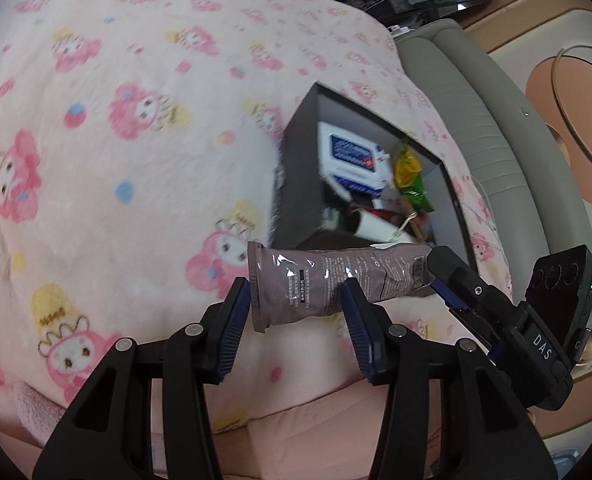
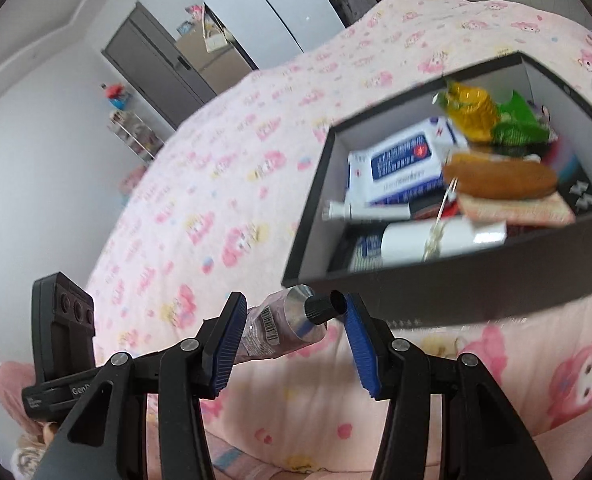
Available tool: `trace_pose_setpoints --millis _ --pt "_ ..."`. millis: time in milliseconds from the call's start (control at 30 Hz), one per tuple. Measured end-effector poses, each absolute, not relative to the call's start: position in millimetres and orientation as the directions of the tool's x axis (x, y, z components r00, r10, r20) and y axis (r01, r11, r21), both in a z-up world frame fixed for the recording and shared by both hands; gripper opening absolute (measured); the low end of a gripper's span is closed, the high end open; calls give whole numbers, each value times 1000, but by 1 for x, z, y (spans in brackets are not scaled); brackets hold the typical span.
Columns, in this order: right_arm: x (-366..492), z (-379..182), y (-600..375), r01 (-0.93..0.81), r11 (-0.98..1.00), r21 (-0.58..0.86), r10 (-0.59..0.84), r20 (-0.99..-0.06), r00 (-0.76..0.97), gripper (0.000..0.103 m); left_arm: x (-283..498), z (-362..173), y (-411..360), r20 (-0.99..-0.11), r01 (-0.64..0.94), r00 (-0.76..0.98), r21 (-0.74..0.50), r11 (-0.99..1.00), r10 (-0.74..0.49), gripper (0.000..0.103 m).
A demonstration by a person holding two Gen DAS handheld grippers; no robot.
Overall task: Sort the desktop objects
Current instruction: 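Lift the tube with the right tool and carry it toward the box, then lower the tube into the box and open the right tool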
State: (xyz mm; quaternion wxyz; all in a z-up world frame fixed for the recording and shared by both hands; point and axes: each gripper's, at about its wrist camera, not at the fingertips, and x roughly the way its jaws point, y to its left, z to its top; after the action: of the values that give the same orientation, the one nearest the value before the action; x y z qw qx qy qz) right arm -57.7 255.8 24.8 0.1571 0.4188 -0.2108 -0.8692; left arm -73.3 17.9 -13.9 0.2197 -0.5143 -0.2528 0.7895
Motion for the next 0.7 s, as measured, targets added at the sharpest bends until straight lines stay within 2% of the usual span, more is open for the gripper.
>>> trace_pose_setpoints --millis 200,433,600,700 --pt "-66 65 298 120 -869 479 -433 -622 -652 47 -108 15 65 -661 -165 -378 -640 -750 648 47" --pt "-95 85 347 56 -924 378 -303 -636 -710 47 -148 16 136 -657 -216 -314 -653 -726 685 48" --pt "-107 65 378 -44 -906 421 -262 -638 -724 47 -171 6 168 -694 -211 -287 -627 -750 661 49" --pt "-119 50 399 -68 -861 503 -313 -632 -709 47 -181 -1 179 -713 -209 -262 -616 -760 650 47"
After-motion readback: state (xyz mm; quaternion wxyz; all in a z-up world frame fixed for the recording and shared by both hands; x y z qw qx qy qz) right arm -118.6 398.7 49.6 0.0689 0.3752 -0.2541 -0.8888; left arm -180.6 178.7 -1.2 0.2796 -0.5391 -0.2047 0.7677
